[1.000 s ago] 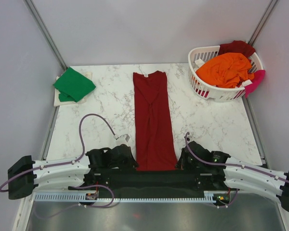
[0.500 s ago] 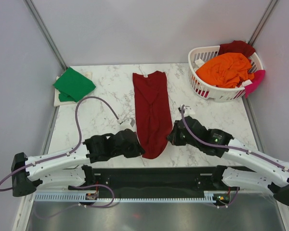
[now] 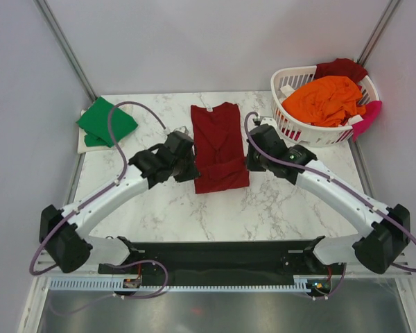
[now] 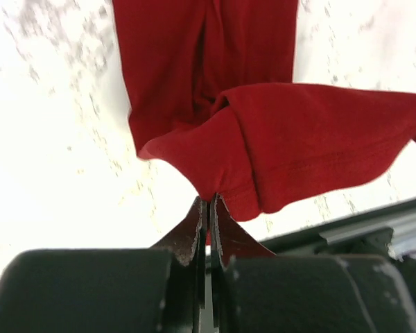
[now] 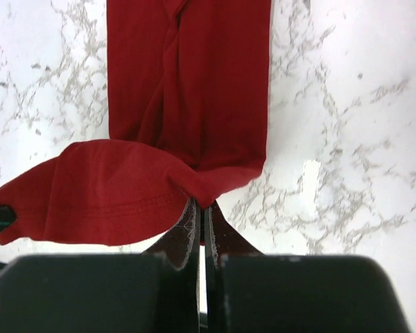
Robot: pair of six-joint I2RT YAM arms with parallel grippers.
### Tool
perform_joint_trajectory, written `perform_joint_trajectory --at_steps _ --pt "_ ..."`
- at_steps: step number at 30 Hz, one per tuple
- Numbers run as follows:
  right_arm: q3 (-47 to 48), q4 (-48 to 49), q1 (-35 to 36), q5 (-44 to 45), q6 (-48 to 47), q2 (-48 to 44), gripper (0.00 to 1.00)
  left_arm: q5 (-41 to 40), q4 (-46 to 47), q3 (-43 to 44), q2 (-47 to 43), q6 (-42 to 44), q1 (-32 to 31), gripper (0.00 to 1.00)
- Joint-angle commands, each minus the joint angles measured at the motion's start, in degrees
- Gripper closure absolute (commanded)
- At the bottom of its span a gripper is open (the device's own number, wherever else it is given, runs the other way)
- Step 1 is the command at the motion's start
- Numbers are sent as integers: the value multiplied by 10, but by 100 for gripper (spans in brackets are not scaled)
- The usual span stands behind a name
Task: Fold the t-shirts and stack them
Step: Fold the tshirt
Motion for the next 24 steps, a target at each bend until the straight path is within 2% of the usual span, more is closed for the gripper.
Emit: perform_joint_trajectory --at_steps 1,10,21,23,24 --pt "57 16 -21 -9 -49 43 100 37 -6 74 75 94 41 98" --pt "123 44 -69 -40 -64 174 100 98 0 195 232 154 118 98" --pt "215 74 -127 -72 -96 372 100 122 8 297 409 190 169 98" --pt "256 73 -135 -85 -104 421 91 125 6 325 459 201 174 96" --pt "275 69 -144 -84 -111 438 84 133 6 355 474 204 181 89"
